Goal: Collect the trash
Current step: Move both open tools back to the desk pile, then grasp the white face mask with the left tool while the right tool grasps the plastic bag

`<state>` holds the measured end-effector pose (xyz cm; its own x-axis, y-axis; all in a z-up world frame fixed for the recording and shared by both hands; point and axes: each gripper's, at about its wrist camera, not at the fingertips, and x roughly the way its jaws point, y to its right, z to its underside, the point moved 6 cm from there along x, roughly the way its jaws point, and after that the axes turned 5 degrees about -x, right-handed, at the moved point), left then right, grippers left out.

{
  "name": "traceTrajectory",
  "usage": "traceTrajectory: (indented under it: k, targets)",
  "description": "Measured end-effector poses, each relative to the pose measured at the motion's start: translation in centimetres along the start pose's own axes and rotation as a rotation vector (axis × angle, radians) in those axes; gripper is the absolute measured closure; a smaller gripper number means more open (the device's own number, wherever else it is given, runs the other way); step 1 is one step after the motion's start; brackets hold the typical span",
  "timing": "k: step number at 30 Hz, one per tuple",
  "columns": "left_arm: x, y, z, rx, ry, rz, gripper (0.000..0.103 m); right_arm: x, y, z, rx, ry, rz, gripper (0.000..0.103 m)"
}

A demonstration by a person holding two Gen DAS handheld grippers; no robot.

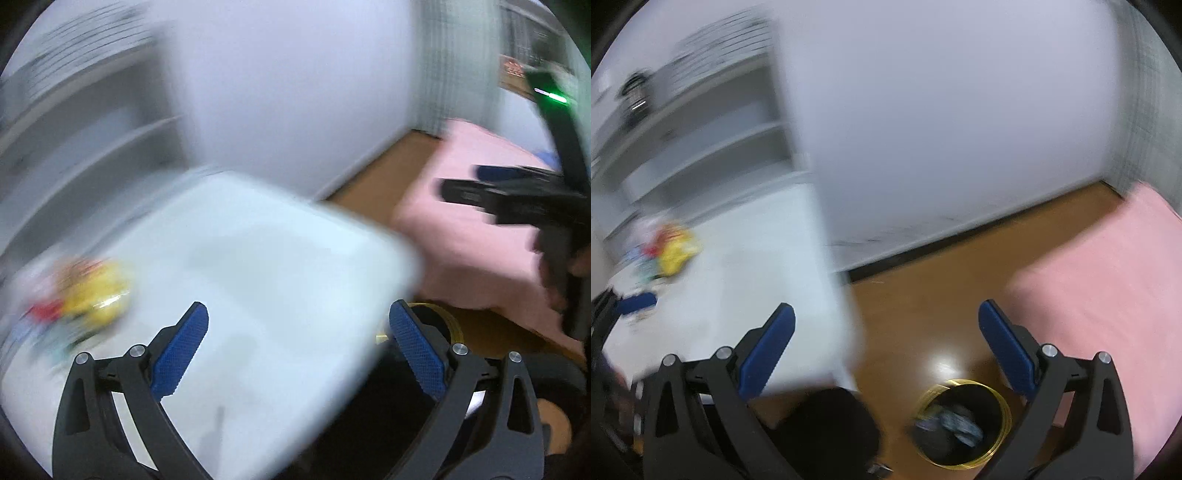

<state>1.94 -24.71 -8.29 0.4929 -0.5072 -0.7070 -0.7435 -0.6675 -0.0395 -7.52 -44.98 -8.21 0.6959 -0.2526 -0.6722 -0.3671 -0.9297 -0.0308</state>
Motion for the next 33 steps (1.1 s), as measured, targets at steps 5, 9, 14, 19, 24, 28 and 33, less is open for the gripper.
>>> traceTrajectory:
  k: [5, 9, 14, 19, 24, 28, 33]
  targets:
    - [-1.7, -14.0, 3.3, -0.217, -0.048, -0.214, 0.008, 3.9, -13.2, -3.6, -0.18, -0.004, -0.205, 0.007]
    - [-2.7, -20.4, 6.4, -0.328, -0.079, -0.291, 0.008, 6.3, -21.7, -5.4, -0.299, -0.014, -0.323, 0.007]
    - [-2.9, -23.5, 8.6, -0.402, -0.097, -0.276, 0.008, 9.1, -29.8, -7.3, -0.39, -0.055, -0.44, 0.007]
    - [-1.6, -24.8, 8.8, -0.433, -0.101, -0.257, 0.008, 11.0, -37.2, -10.0, -0.49, -0.074, -0.489, 0.007]
    - [-0.8, -24.8, 8.9, -0.442, -0.103, -0.249, 0.01, 13.6, -42.7, -12.8, -0.555, -0.088, -0.499, 0.007]
    - [0.2, -24.6, 9.3, -0.466, -0.137, -0.185, 0.075, 15.5, -45.6, -13.8, -0.587, -0.088, -0.491, 0.007]
    - [-0.8, -24.5, 9.3, -0.456, -0.115, -0.179, 0.091, 17.3, -47.4, -13.5, -0.631, -0.105, -0.462, 0.019]
